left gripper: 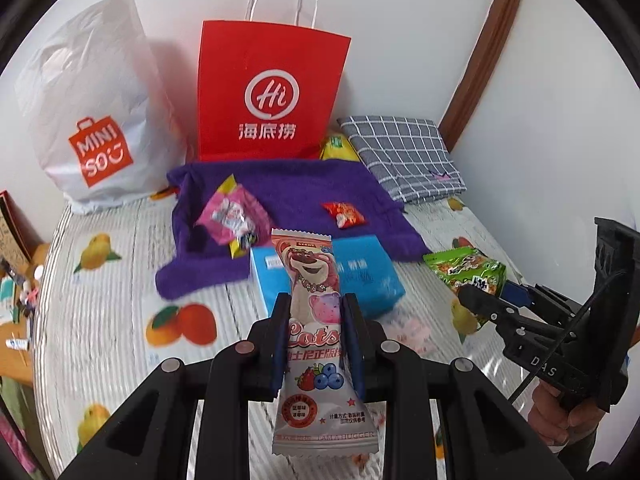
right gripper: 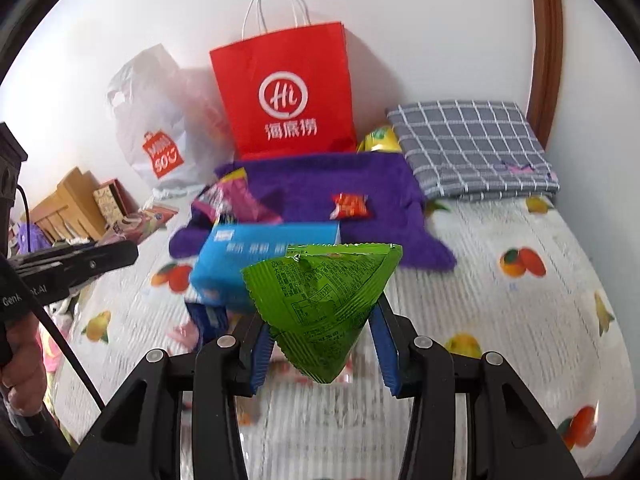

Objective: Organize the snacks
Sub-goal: 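Carry the candy bar and green chip bag with both grippers toward the purple towel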

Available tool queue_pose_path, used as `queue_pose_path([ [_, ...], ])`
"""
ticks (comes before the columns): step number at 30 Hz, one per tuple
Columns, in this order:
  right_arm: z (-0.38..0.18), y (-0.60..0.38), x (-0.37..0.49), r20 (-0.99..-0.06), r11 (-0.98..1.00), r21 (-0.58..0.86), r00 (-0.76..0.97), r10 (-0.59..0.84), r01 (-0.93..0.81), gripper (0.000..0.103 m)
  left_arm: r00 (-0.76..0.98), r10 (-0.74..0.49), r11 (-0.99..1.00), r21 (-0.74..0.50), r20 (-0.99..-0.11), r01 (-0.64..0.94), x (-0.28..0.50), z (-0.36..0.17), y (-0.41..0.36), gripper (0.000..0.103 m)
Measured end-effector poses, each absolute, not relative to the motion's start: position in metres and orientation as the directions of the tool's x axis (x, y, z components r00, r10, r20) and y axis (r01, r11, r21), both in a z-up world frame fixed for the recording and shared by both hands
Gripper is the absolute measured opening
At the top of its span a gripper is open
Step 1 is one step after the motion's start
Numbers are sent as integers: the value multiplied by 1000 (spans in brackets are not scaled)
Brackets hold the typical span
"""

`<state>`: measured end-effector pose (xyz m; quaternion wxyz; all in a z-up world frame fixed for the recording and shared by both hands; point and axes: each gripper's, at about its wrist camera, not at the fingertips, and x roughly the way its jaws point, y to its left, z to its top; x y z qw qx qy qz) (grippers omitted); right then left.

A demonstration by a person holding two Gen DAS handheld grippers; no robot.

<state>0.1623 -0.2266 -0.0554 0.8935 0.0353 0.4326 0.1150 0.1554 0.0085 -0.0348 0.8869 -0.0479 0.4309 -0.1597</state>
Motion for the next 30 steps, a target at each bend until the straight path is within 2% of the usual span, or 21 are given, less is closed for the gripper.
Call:
queue_pose_path([
  [22, -44, -199, 260, -723, 962, 124, 642, 256, -243, 44, 612, -260, 965, -173, -747, 199, 236, -26, 16, 24],
  [30, -46, -202, 287, -717, 962, 154, 645, 266, -225, 44, 606, -252, 965, -152, -755, 212, 255, -31, 14, 24],
])
